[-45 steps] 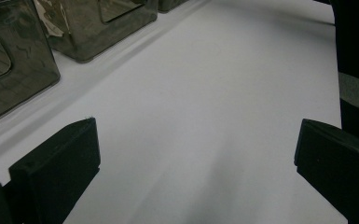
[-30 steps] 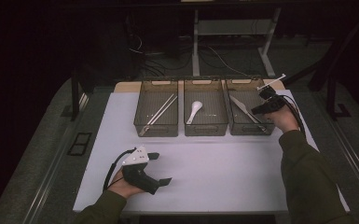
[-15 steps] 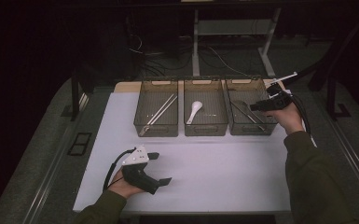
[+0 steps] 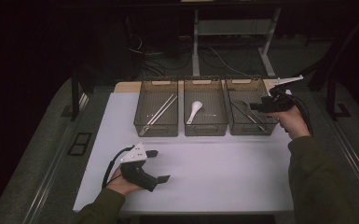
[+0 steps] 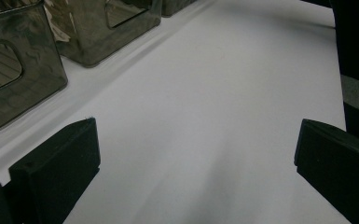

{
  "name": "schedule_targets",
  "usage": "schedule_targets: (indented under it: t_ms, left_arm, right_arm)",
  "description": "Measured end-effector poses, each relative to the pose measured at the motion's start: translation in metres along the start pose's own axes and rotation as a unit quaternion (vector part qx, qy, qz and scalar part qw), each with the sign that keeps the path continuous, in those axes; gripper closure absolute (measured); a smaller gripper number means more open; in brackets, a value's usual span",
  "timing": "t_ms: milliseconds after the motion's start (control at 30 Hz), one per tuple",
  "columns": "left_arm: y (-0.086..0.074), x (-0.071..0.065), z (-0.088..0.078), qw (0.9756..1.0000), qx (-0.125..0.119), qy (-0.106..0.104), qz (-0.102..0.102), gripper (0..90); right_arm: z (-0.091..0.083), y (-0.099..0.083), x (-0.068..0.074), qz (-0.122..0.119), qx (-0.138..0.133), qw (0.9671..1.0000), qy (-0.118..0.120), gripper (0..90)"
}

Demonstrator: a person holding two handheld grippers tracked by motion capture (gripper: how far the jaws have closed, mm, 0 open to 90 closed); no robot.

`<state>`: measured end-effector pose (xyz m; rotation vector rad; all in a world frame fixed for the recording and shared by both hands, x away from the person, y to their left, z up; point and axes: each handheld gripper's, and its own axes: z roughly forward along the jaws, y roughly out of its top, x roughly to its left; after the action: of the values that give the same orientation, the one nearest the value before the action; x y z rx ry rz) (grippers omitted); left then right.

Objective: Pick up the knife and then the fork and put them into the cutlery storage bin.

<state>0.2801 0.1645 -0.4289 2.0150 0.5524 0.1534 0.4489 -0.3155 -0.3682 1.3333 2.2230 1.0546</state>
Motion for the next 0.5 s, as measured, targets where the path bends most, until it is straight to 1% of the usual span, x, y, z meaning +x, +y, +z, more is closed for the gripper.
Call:
schedule_targets:
  t_ms: [100, 167, 233, 333, 500]
  left_arm:
    - [0.0, 0.0, 0.001, 1.0, -0.001, 0.0, -0.001, 0.0]
    - [0.0, 0.0, 0.001, 1.0, 0.0, -0.001, 0.0, 0.0]
    - [0.0, -0.001, 0.001, 1.0, 0.001, -0.001, 0.002, 0.0]
    - [0.0, -0.001, 0.001, 1.0, 0.002, 0.0, 0.001, 0.0]
    - [0.001, -0.002, 0.0, 1.0, -0.003, 0.001, 0.005, 0.0]
  right_arm:
    - [-0.003, -0.001, 0.005, -0.001, -0.005, 1.0, 0.004, 32.9]
    - [-0.005, -0.002, 0.007, -0.005, -0.013, 0.9999, 0.006, 32.6]
    - [-0.007, -0.003, 0.01, -0.006, -0.02, 0.9997, 0.012, 32.1]
    - [-0.01, -0.005, 0.014, -0.01, -0.024, 0.9996, 0.015, 30.4]
    - [-0.015, -0.01, 0.02, -0.012, -0.037, 0.999, 0.022, 28.9]
